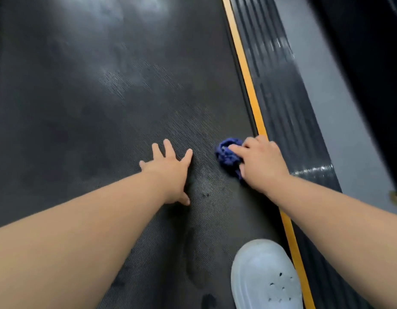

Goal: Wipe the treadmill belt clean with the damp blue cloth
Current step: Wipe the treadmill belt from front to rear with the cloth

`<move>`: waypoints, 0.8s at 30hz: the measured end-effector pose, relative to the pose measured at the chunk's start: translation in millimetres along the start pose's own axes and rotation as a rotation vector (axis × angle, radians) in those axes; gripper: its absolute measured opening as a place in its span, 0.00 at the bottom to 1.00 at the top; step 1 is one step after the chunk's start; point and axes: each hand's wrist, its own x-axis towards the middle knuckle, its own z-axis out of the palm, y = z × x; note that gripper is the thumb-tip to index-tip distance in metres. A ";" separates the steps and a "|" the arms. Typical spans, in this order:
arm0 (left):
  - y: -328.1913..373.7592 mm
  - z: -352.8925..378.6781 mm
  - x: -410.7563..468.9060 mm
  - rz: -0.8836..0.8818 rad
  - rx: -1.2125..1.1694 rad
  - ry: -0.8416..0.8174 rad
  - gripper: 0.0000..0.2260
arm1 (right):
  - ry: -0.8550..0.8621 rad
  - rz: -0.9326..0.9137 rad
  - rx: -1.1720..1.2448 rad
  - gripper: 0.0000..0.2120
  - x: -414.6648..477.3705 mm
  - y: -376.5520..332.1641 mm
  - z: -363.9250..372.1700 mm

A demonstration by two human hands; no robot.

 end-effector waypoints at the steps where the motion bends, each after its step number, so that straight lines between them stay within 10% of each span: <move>1: 7.5 2.0 -1.5 -0.005 -0.014 -0.002 0.57 | -0.026 0.071 0.014 0.20 3.6 -4.5 1.5; 13: 15.6 14.0 5.2 -0.031 -0.091 0.008 0.58 | 0.129 0.222 0.124 0.09 19.9 8.2 3.7; 24: 13.4 16.1 6.4 -0.052 -0.073 0.013 0.57 | -0.148 0.132 0.095 0.11 -74.0 -0.3 6.3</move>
